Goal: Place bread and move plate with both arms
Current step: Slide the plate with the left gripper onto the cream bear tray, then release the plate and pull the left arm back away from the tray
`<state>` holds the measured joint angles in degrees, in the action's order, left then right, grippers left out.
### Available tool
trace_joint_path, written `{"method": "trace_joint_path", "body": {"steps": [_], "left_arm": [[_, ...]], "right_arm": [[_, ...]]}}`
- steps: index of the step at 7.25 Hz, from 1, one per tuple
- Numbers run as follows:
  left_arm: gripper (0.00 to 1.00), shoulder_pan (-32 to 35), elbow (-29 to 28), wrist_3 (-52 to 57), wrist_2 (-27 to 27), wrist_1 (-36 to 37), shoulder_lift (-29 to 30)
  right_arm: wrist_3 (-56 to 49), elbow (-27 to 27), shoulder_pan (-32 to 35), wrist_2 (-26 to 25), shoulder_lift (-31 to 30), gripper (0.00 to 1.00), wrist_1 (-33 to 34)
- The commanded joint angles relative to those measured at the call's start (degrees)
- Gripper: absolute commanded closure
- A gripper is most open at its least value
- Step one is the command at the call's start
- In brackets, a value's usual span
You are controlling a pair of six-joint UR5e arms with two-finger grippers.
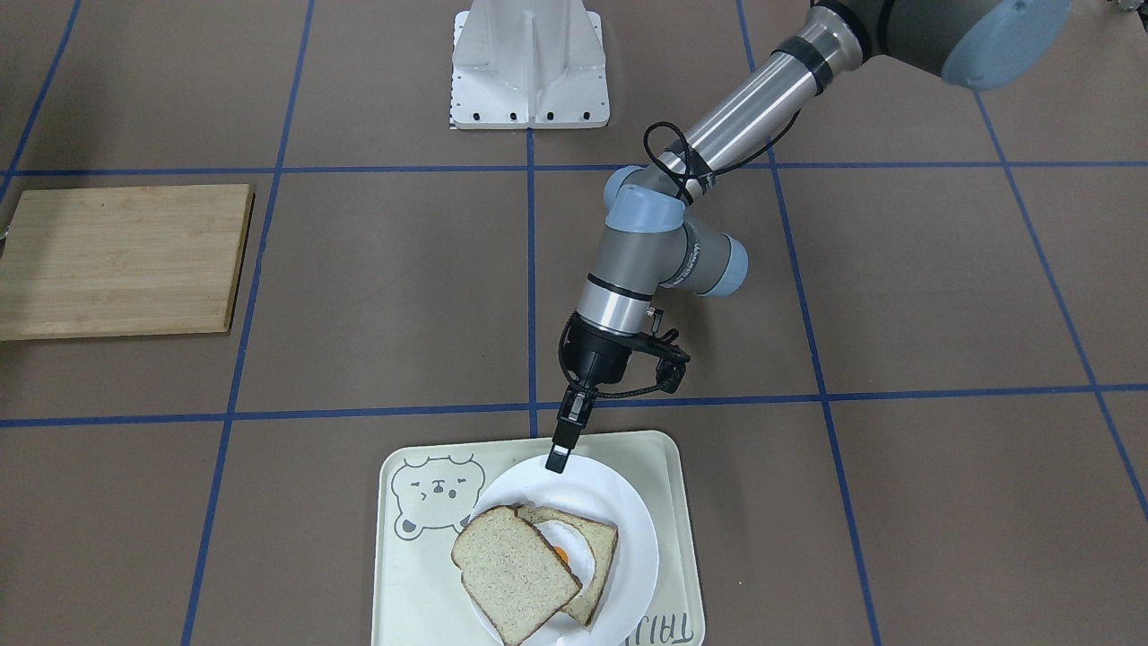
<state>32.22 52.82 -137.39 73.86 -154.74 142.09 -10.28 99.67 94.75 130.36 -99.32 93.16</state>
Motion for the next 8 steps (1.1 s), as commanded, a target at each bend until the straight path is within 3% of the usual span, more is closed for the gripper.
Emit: {"method": "trace_joint_path", "body": {"steps": [1, 2, 3, 5, 6, 7, 8], "left_arm": [[0.28, -0.9, 0.5, 0.7, 0.5, 0.1, 0.0], [0.01, -0.9, 1.8, 1.3, 0.7, 0.1, -0.5], [0.01, -0.8, 7.8, 2.7, 0.8, 0.1, -3.7], [0.01, -0.4, 20.0, 6.1, 8.6, 0.3, -10.8], [0.01, -0.2, 26.0, 7.6, 15.2, 1.0, -14.0], [0.01, -0.1, 34.2, 15.4, 17.9, 1.4, -19.6], [0.01, -0.1, 42.8, 24.9, 18.0, 7.0, -23.8]], "right_arm": [[0.0, 0.0, 0.0, 0.1, 0.0, 0.00, 0.0], [0.0, 0.0, 0.0, 0.1, 0.0, 0.00, -0.1], [0.0, 0.0, 0.0, 0.1, 0.0, 0.00, 0.0], [0.0, -0.1, 0.0, 0.1, 0.0, 0.00, -0.1], [0.0, -0.1, 0.0, 0.1, 0.0, 0.00, -0.1], [0.0, -0.1, 0.0, 0.1, 0.0, 0.00, -0.1], [0.0, -0.2, 0.0, 0.1, 0.0, 0.00, -0.1]]}}
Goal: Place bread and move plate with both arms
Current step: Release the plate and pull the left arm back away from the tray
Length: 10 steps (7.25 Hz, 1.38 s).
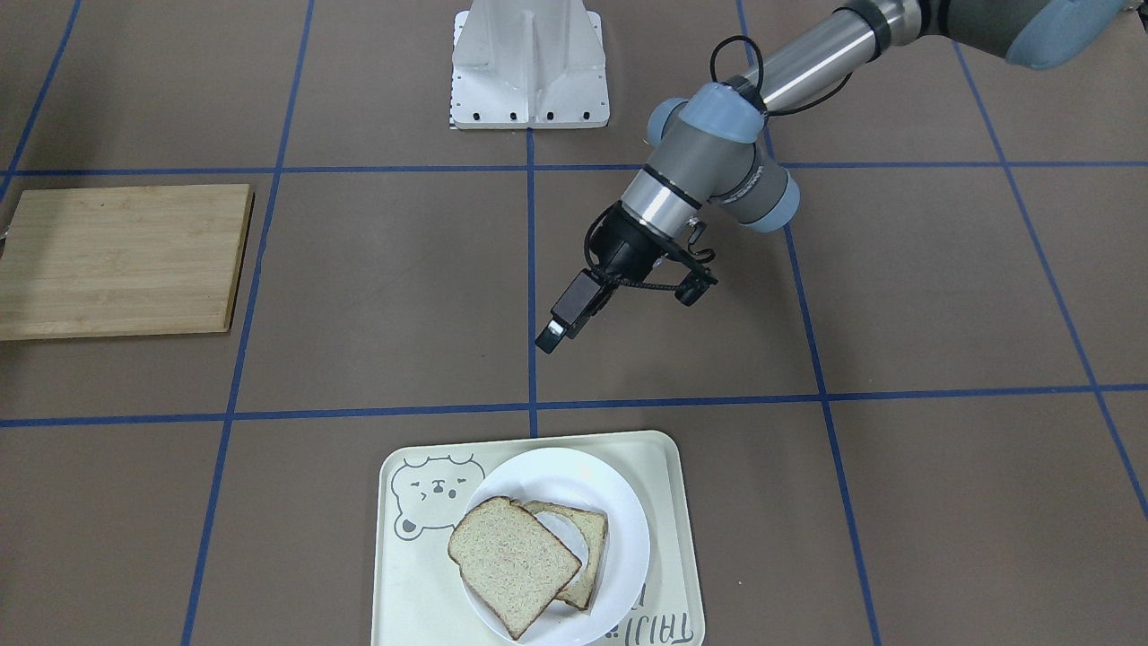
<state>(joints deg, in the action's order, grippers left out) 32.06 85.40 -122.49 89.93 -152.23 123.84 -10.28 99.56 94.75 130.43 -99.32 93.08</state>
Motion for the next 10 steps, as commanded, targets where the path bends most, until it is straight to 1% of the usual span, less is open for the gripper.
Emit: {"method": "trace_joint_path", "body": {"steps": [1, 2, 3, 4, 5, 6, 7, 8, 9, 10], "left_arm": [[0.01, -0.3, 16.1, 21.5, 5.3, 16.4, -5.7], [0.01, -0.3, 20.2, 34.0, 7.4, 27.6, -5.9], [0.01, 0.3, 21.5, 50.1, 7.5, 33.3, -7.1], [0.01, 0.3, 22.0, 63.2, 7.5, 36.5, -9.3], [0.01, 2.1, 22.3, 70.7, 7.6, 42.1, -9.7], [0.01, 3.7, 24.0, 78.6, 7.6, 50.5, -9.6], [0.01, 6.7, 25.9, 87.7, 7.6, 57.1, -10.0], [0.01, 10.6, 27.3, 96.4, 8.3, 62.1, -12.0], [0.01, 19.0, 27.0, 102.9, 15.8, 64.6, -15.1], [0.01, 29.1, 25.5, 110.3, 27.2, 64.9, -19.6]], "right_arm": [[0.0, -0.2, 0.0, 0.1, -0.1, 0.00, 0.0], [0.0, -0.2, 0.0, 0.1, -0.1, 0.00, 0.0], [0.0, -0.2, 0.0, 0.1, -0.1, 0.00, 0.0], [0.0, -0.2, 0.0, 0.1, -0.2, 0.00, 0.0], [0.1, -0.3, 0.0, 0.1, -0.1, 0.00, 0.0], [0.1, -0.5, 0.0, 0.1, -0.1, 0.00, 0.0], [0.1, -0.4, 0.0, 0.1, -0.1, 0.00, 0.0], [0.1, -0.6, 0.0, 0.1, -0.1, 0.00, 0.0], [0.2, -0.9, 0.0, 0.1, -0.1, 0.00, 0.0], [0.3, -1.0, 0.0, 0.1, -0.1, 0.00, 0.0]]}}
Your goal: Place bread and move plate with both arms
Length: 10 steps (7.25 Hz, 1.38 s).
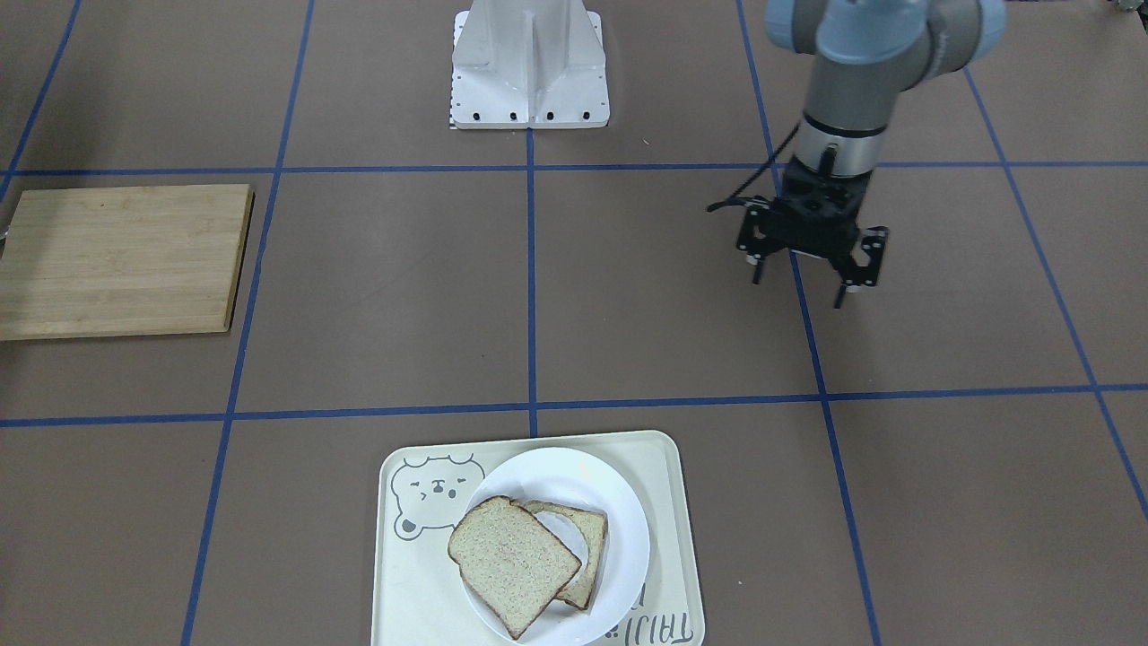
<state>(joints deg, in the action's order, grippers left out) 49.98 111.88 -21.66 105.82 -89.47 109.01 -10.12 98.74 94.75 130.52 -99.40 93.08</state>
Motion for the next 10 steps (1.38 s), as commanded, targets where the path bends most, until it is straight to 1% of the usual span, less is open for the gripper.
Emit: {"method": "trace_joint_path", "body": {"steps": [1, 2, 4, 5, 6, 7, 8, 9, 10], "left_arm": [[0.01, 19.6, -3.7, 18.8, 17.1, 1.9, -9.6], [0.01, 24.3, -7.3, 23.0, 17.0, 1.9, -11.3], [0.01, 27.7, -12.4, 21.8, 17.0, 2.0, -13.7], [0.01, 29.8, -14.8, 22.2, 17.4, 0.8, -15.7], [0.01, 31.0, -14.6, 22.0, 18.2, -0.3, -17.4], [0.01, 33.1, -13.5, 22.4, 23.3, 0.0, -19.6], [0.01, 36.2, -13.4, 21.8, 27.0, 0.4, -21.4], [0.01, 38.0, -12.6, 21.8, 26.6, 0.5, -21.5], [0.01, 39.9, -12.0, 21.8, 26.6, 0.3, -23.0]], "right_arm": [[0.1, -0.2, 0.0, 0.0, 0.0, 0.00, 0.0], [0.1, -0.2, 0.0, 0.0, 0.1, 0.00, 0.0], [0.2, -0.2, -0.1, 0.0, 0.2, 0.00, 0.0], [0.2, -0.2, -0.1, 0.0, 0.2, 0.00, 0.0], [0.1, -0.1, -0.1, 0.1, 0.2, 0.00, 0.0], [0.1, 0.0, -0.1, 0.2, 0.2, 0.00, 0.0], [0.1, 0.1, -0.1, 0.2, 0.2, 0.00, 0.0], [0.1, 0.1, -0.1, 0.2, 0.2, 0.00, 0.0], [0.2, 0.1, -0.1, 0.2, 0.3, 0.00, 0.0]]}}
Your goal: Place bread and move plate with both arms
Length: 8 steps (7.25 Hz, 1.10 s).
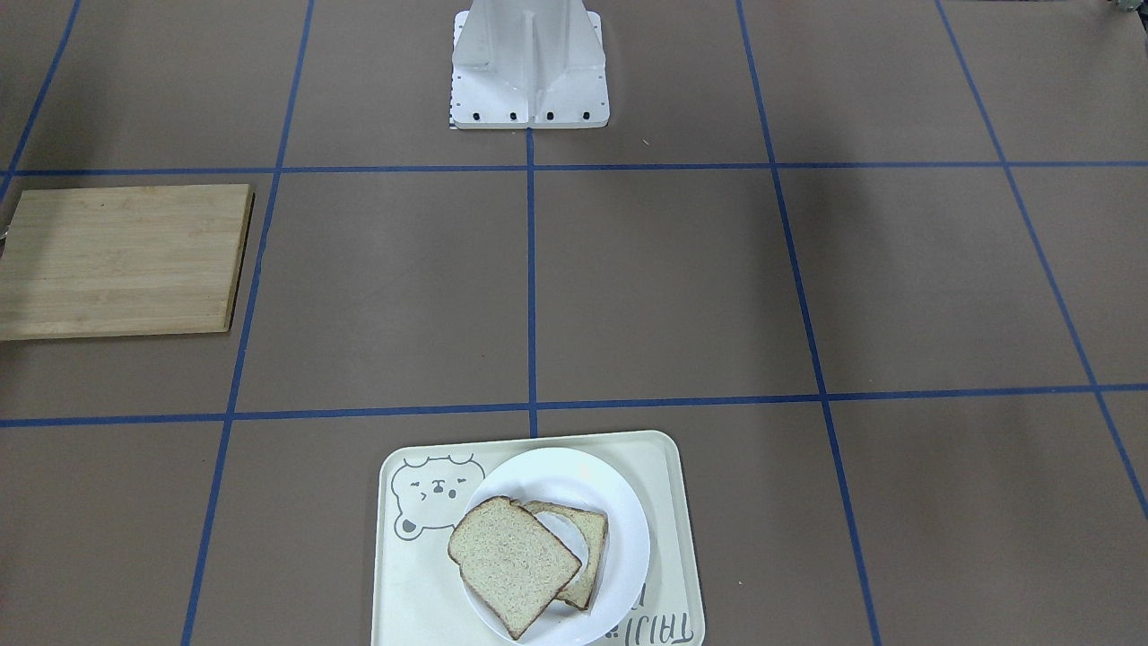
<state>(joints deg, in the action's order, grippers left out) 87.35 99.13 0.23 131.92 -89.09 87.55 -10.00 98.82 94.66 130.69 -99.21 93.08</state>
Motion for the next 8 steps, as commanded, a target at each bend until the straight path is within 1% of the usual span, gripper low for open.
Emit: {"method": "trace_joint_path", "body": {"steps": [1, 2, 5, 6, 8], "left_arm": [[0.01, 2.5, 2.2, 0.0, 0.5, -0.4, -3.3], [0.01, 2.5, 3.5, 0.3, 0.5, -0.4, -3.5], [0.01, 2.5, 3.8, 0.3, 0.5, -0.4, -4.1], [0.01, 2.5, 4.0, 0.3, 0.5, -0.5, -5.2], [0.01, 2.6, 4.1, 0.3, 0.5, -0.6, -5.5]], "right_arm": [[0.2, 0.1, 0.0, 0.0, 0.1, 0.00, -0.1], [0.1, 0.1, 0.0, 0.0, 0.1, 0.00, -0.1], [0.1, 0.1, 0.0, 0.0, 0.1, 0.00, -0.1], [-0.1, 0.1, 0.0, 0.0, 0.1, 0.00, -0.2], [0.6, 0.3, 0.0, 0.4, 0.0, 0.00, -4.3]]}}
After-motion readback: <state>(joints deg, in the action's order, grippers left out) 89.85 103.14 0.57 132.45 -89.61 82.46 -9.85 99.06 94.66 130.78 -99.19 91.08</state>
